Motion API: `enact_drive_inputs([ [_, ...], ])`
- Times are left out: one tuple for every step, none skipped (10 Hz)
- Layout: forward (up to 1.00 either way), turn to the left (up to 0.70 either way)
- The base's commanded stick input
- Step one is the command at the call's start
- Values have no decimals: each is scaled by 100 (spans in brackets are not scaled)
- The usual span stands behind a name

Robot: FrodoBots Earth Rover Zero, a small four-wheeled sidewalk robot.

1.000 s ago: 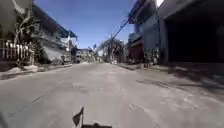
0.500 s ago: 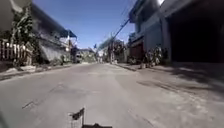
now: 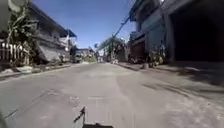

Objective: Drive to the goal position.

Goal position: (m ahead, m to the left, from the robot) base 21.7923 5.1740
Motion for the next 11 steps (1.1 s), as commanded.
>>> enact_drive_inputs([
  [70, -3],
  [70, -3],
  [70, -3],
  [70, 0],
  [70, 6],
  [70, 28],
  [70, 35],
  [70, 35],
  [70, 28],
  [70, 7],
  [70, 0],
])
